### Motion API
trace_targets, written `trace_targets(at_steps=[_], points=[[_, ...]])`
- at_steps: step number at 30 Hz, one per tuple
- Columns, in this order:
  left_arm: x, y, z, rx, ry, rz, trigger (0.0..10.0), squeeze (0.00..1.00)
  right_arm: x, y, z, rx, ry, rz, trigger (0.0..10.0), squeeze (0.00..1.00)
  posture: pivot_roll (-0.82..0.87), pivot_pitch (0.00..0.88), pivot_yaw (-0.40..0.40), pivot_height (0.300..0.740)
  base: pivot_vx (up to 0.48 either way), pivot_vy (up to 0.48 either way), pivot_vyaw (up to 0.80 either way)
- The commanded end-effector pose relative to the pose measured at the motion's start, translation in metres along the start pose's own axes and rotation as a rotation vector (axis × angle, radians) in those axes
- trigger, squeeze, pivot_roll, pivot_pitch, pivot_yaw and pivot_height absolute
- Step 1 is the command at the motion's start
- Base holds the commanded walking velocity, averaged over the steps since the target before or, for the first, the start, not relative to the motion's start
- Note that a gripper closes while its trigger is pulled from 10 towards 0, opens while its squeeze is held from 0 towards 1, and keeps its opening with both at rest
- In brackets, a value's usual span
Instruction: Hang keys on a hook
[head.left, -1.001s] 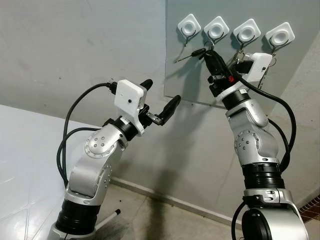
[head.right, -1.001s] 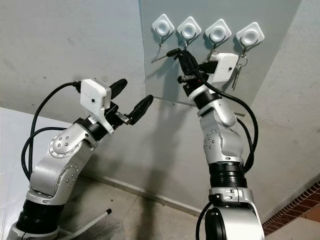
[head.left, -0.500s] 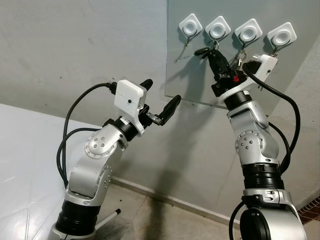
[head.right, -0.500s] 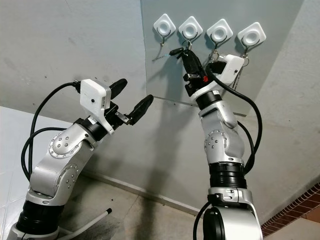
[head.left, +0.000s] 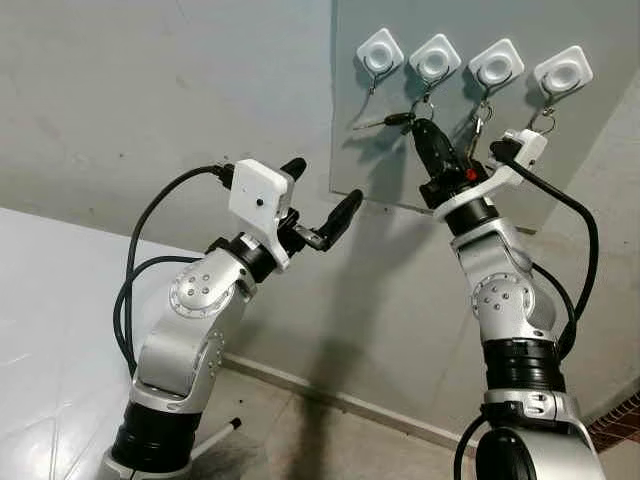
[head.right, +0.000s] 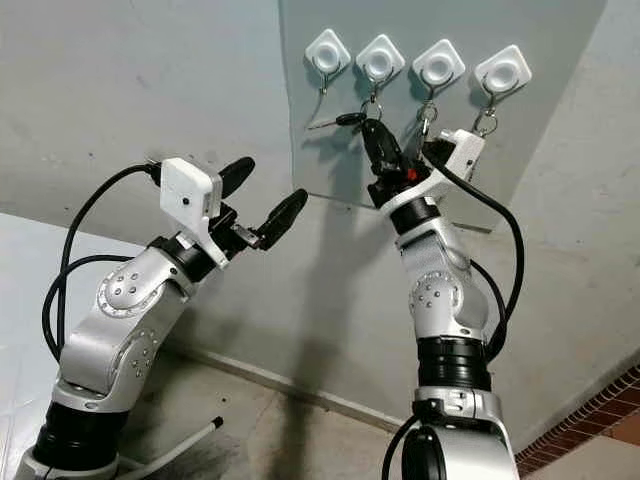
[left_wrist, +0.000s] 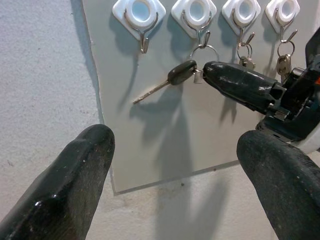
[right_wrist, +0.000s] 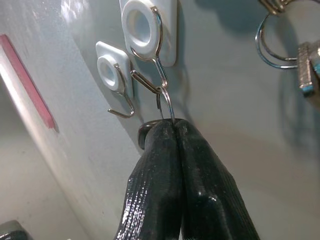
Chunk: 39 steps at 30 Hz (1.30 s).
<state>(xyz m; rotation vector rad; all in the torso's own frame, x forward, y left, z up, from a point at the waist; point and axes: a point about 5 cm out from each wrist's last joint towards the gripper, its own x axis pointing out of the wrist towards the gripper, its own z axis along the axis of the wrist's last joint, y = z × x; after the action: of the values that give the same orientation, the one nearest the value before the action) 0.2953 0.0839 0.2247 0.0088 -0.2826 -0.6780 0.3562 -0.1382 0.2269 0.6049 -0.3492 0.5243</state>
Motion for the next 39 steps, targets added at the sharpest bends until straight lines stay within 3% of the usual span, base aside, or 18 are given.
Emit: trace_targets(at_steps=[1, 2, 11, 21, 30, 37, 39], points=[[-0.002, 0.002, 0.002, 0.003, -0.002, 0.015, 10.0, 0.00, -0.006, -0.002, -0.011, 0.022, 0.049, -0.017, 10.0, 0.00, 0.03, 0.009, 0.044, 0.740, 0.000, 0.000, 0.00], [-0.002, 0.003, 0.002, 0.004, -0.001, 0.024, 10.0, 0.00, -0.008, -0.002, -0.013, 0.023, 0.045, -0.019, 10.0, 1.00, 0.03, 0.012, 0.044, 0.740, 0.000, 0.000, 0.00], [-0.002, 0.009, 0.001, 0.017, 0.001, 0.069, 10.0, 0.00, -0.019, -0.004, -0.020, -0.107, 0.036, -0.053, 10.0, 1.00, 0.03, 0.019, 0.050, 0.740, 0.000, 0.000, 0.00], [-0.006, 0.015, -0.009, 0.011, 0.023, 0.133, 10.0, 0.00, -0.032, -0.010, -0.030, -0.152, 0.055, -0.108, 10.0, 1.00, 0.03, 0.014, 0.050, 0.740, 0.000, 0.000, 0.00], [-0.019, 0.028, -0.047, -0.092, 0.091, 0.283, 10.0, 0.00, -0.062, -0.023, -0.058, -0.178, 0.139, -0.207, 10.0, 1.00, 0.02, 0.000, 0.044, 0.740, 0.000, 0.000, 0.00], [-0.050, 0.037, -0.119, -0.160, 0.293, 0.445, 10.0, 0.00, -0.117, -0.048, -0.107, -0.231, 0.346, -0.358, 10.0, 1.00, 0.01, 0.000, 0.040, 0.740, 0.000, 0.000, 0.00], [-0.052, 0.037, -0.124, -0.167, 0.306, 0.454, 10.0, 0.00, -0.121, -0.050, -0.110, -0.235, 0.361, -0.368, 10.0, 1.00, 0.01, 0.000, 0.040, 0.740, 0.000, 0.000, 0.00]])
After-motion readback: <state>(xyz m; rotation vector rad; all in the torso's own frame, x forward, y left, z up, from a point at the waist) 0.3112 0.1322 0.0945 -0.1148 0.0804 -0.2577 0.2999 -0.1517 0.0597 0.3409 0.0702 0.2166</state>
